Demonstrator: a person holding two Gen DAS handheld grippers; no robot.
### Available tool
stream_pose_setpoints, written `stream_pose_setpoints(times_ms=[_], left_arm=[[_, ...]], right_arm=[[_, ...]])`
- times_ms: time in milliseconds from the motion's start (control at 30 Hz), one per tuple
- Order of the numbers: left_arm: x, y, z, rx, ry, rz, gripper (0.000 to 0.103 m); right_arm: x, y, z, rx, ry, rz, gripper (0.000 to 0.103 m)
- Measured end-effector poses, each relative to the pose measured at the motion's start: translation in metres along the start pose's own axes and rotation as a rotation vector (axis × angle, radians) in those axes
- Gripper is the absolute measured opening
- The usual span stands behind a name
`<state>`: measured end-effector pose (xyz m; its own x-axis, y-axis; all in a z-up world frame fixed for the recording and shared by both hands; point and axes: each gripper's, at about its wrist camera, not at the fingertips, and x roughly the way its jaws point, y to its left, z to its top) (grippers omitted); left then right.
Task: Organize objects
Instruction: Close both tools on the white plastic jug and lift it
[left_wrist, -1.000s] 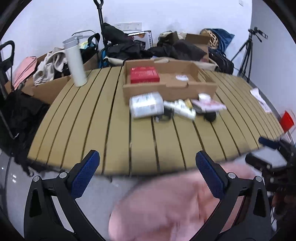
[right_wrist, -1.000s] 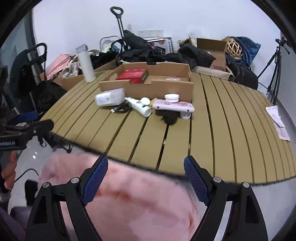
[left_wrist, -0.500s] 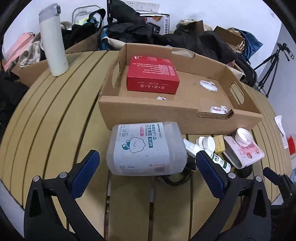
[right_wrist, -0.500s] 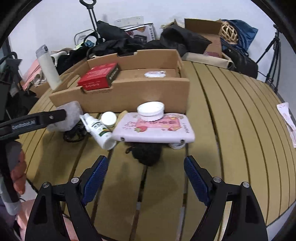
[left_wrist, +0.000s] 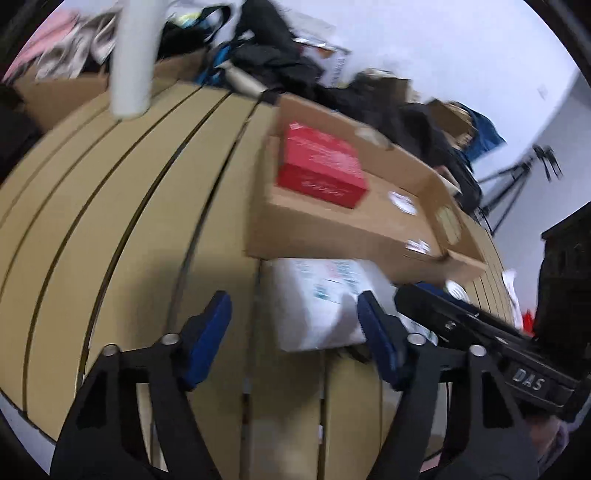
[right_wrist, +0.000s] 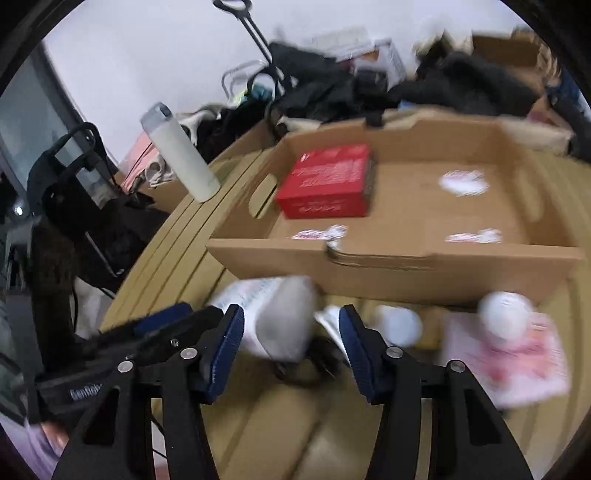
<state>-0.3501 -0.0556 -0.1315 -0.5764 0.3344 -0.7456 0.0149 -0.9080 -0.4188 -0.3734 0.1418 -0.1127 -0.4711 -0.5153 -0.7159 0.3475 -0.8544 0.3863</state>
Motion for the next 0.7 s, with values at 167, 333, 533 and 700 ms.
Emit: stream_pose_setpoints(times_ms=[167,333,533,700], left_arm=[[0.012,0.014,-0.001,-0.109,0.07,-0.142,0.04],[0.004,0.01,-0.005,-0.129,0.057,-0.132,0.033],[-0.048,-0.018,-0.007,-0.066,-0.008,-0.207,0.032],[-0.078,-0.06,-0.031,0.028,-0.026,-0.253,0.032]], right_arm=[[0.027,-0.005,0.0,0.102,0.078,0.076,0.043],[0.021,-0.001,0.002,0.089,0.046,0.053,0.023],[-0.033,0.016,0.011,0.023,-0.017,0.055,0.021],[-0.092,0.011,-0.02,0.032,-0.038,0.046,0.021]])
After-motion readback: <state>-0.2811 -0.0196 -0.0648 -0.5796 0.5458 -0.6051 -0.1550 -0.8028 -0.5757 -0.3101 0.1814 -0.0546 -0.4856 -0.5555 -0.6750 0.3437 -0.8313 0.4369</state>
